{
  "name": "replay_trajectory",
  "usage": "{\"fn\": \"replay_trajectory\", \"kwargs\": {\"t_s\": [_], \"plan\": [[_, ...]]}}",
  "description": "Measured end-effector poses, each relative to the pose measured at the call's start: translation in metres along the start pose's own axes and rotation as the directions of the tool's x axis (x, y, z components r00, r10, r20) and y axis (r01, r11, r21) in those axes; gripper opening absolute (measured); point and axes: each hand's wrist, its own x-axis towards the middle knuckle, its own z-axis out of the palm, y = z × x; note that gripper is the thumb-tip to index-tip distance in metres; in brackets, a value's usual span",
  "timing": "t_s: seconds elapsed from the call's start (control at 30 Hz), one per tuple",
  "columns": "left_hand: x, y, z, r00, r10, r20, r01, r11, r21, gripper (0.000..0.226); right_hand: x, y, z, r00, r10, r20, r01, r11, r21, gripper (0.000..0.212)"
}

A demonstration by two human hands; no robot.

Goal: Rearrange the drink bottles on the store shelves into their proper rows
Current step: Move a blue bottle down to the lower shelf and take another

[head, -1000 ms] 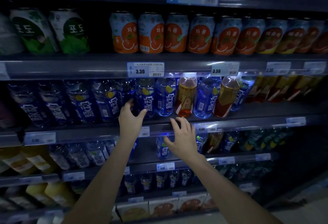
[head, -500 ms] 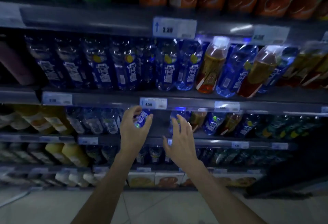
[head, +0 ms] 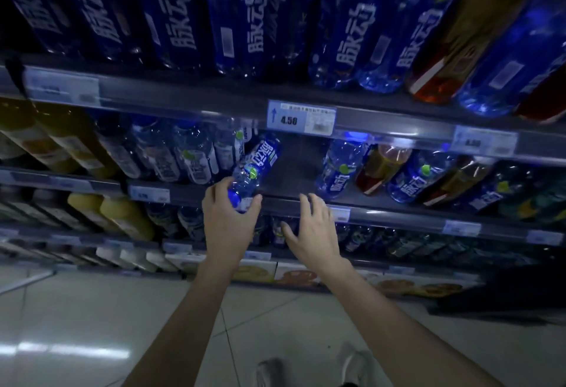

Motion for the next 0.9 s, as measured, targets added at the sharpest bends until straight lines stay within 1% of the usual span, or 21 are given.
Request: {"fn": "replay_trajectory", "kwargs": {"t_s": [0.13, 0.23, 0.37, 0.5, 0.6, 0.77, 0.9], "plan": [[0.01, -0.028, 0.019, 0.996, -0.089, -0.028, 0.09, 0.996, 0.027, 0.064, 0.02, -0.002, 0.032, 1.0, 0.019, 0.007, -0.019, 1.0, 0.016, 0.074], [0.014, -0.045, 0.028, 0.992, -0.116, -0.055, 0.118, 0.992, 0.037, 0.06, 0.027, 0.0, 0.051, 0.997, 0.059, 0.053, -0.06, 0.998, 0.013, 0.079], [0.016, -0.057, 0.034, 0.987, -0.13, -0.094, 0.128, 0.991, -0.025, 0.051, 0.028, 0.004, 0.064, 0.999, 0.04, 0.035, -0.038, 0.998, -0.054, 0.085], [0.02, -0.058, 0.038, 0.978, -0.156, -0.137, 0.144, 0.985, -0.098, 0.044, 0.027, 0.005, 0.065, 0.999, 0.033, 0.0, -0.033, 0.999, -0.031, 0.085], [0.018, -0.057, 0.041, 0.971, -0.149, -0.186, 0.129, 0.985, -0.117, 0.041, 0.028, 0.004, 0.063, 0.999, 0.036, -0.009, -0.036, 0.999, -0.006, 0.082], [0.012, -0.054, 0.043, 0.97, -0.132, -0.206, 0.111, 0.988, -0.111, 0.041, 0.028, 0.008, 0.061, 1.0, 0.02, -0.019, -0.02, 1.0, -0.003, 0.077], [0.012, -0.046, 0.042, 0.972, -0.061, -0.227, 0.034, 0.992, -0.119, 0.041, 0.029, 0.011, 0.059, 0.999, 0.002, -0.035, -0.002, 1.0, -0.021, 0.073]]}}
